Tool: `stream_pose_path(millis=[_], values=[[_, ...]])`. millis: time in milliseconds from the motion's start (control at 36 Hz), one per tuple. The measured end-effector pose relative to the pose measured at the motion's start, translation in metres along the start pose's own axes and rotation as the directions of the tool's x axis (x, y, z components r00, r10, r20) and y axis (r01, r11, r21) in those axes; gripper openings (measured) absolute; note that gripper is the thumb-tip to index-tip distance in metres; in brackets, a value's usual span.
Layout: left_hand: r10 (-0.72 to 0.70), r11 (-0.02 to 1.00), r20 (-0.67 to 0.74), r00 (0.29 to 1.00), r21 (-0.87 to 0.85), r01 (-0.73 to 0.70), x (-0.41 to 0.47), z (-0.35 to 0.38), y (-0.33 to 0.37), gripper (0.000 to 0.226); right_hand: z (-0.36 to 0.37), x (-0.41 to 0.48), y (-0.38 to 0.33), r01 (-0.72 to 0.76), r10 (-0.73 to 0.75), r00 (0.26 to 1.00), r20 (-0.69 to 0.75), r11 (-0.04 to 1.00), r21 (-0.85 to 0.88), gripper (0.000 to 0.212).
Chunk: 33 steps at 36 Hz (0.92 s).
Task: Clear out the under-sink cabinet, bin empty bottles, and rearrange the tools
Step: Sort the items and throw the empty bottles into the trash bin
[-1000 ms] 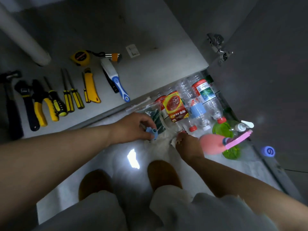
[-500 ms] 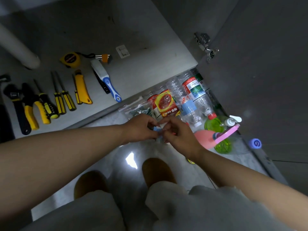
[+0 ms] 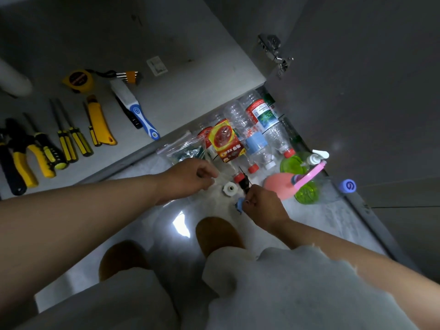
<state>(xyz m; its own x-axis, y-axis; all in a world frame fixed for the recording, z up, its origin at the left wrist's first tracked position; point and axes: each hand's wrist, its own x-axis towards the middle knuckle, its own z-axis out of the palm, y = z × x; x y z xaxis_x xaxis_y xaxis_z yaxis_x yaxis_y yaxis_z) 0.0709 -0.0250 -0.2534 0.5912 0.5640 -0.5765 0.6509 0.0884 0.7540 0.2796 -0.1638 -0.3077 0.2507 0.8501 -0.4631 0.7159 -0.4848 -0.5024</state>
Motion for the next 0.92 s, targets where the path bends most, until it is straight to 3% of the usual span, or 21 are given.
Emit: stream_pose_path(millis=[83, 222, 417, 556, 778, 917], values=[[-0.001, 1.0, -0.01, 1.0, 0.009, 0.001, 0.0, -0.002, -0.008, 0.017, 0.007, 0.003, 0.014, -0.026, 0.028, 1.0, 0.013, 0.995, -0.099, 0.013], [0.061, 0.961, 0.012, 0.998, 0.268, -0.062, -0.004, -0.011, -0.021, 0.018, 0.016, 0.009, 0.021, -0.038, 0.037, 0.999, -0.015, 0.989, -0.141, 0.02], [0.125, 0.893, 0.004, 0.992, 0.434, -0.114, -0.012, -0.022, -0.036, 0.017, 0.022, 0.018, 0.02, 0.021, -0.021, 1.0, 0.002, 0.978, -0.207, 0.016], [0.113, 0.849, -0.007, 0.994, 0.521, -0.093, -0.02, -0.031, -0.041, 0.02, 0.013, 0.012, 0.011, 0.045, -0.043, 0.999, 0.012, 0.964, -0.261, 0.025], [0.199, 0.822, -0.19, 0.961, 0.567, -0.058, -0.038, -0.061, -0.038, 0.021, -0.016, 0.028, -0.061, 0.328, -0.326, 0.944, 0.045, 0.927, -0.18, 0.002], [0.264, 0.83, -0.377, 0.888, 0.558, -0.011, -0.051, -0.085, -0.041, 0.018, -0.031, 0.057, -0.125, 0.49, -0.485, 0.872, 0.066, 0.867, -0.091, 0.011]])
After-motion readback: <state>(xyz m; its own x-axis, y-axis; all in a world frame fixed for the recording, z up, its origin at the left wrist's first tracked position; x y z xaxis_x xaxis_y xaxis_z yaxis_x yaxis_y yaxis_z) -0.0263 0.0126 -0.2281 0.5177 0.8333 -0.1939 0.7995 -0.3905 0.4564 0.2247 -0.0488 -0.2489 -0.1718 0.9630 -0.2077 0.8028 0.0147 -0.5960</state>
